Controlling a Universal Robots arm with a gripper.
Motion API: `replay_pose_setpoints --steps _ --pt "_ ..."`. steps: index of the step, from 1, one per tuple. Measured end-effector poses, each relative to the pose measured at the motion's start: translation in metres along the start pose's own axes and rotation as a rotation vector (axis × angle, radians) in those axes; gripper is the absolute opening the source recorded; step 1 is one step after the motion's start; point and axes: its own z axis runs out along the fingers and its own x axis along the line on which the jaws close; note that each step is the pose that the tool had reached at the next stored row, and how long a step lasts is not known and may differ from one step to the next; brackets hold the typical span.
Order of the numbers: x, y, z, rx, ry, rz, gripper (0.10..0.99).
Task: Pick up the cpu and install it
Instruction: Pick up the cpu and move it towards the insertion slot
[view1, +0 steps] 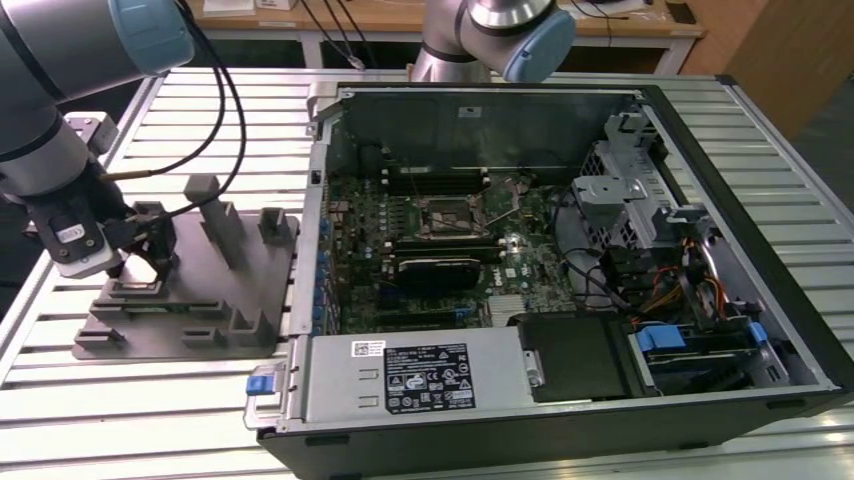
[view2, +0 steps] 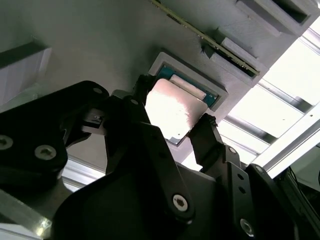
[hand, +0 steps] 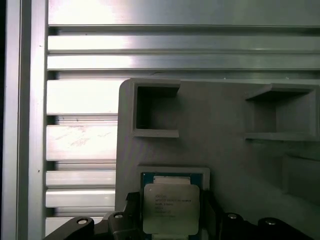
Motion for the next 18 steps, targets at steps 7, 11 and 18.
replay_pose_setpoints --steps 7,11,18 --pt "0.0 0.0 -0.0002 0.0 0.0001 0.0 0.541" --pt "0.0 0.0 -0.0007 0.0 0.0002 0.0 0.541" --pt "-0.0002 0.0005 -0.0094 0.0 0.0001 0.0 0.541"
